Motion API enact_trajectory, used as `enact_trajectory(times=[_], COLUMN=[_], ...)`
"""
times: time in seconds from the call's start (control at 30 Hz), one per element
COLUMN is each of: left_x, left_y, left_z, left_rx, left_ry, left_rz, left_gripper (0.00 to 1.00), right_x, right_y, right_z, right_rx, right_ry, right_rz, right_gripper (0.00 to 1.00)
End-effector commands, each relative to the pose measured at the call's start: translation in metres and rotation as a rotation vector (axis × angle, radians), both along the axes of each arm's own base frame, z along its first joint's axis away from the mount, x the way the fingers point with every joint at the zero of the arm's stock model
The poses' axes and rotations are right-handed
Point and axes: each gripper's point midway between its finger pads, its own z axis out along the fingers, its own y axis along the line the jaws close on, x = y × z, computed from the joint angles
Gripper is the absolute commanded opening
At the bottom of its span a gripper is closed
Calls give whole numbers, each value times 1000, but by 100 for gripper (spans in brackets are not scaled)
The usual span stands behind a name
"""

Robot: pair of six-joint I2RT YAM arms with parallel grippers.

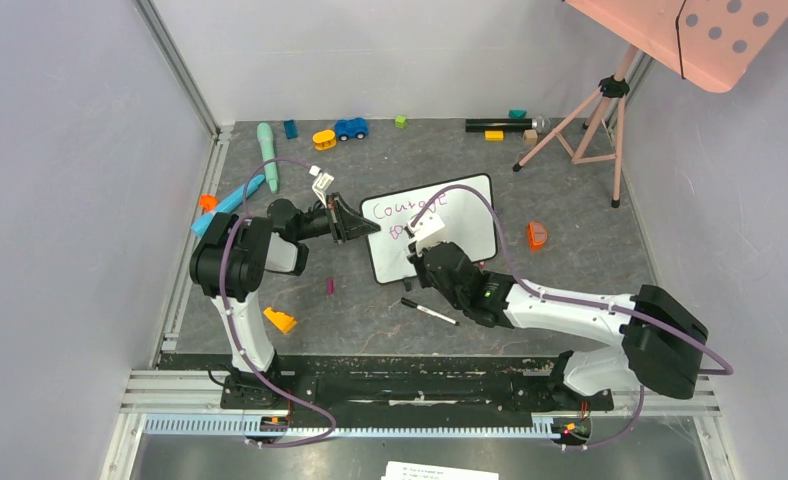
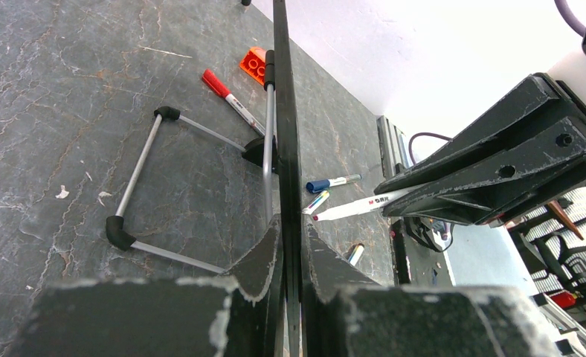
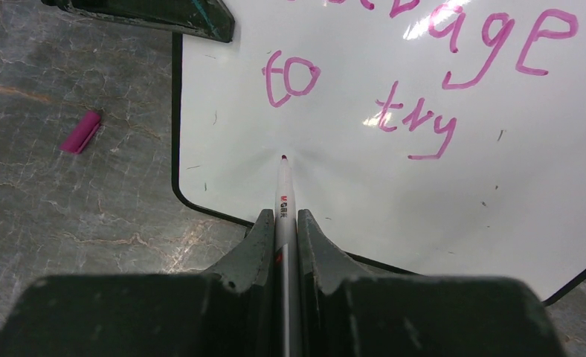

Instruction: Write a sentence on the whiteboard

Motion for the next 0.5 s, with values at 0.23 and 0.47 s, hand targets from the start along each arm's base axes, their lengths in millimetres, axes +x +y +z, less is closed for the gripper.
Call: enact_trajectory(times=[0.23,0.47], left_x=[-3,-3], left_y=[1,1], left_z=[27,27], left_rx=[-20,-20], left_ry=[-132,-131], left_rz=[-4,-4], left_gripper=[2,2], right_x=[9,13], right_y=[14,12], right_z=[16,11], right_rx=[15,-5], right_ry=[-42,-46], right_rz=[-13,-36], right_gripper=[0,0])
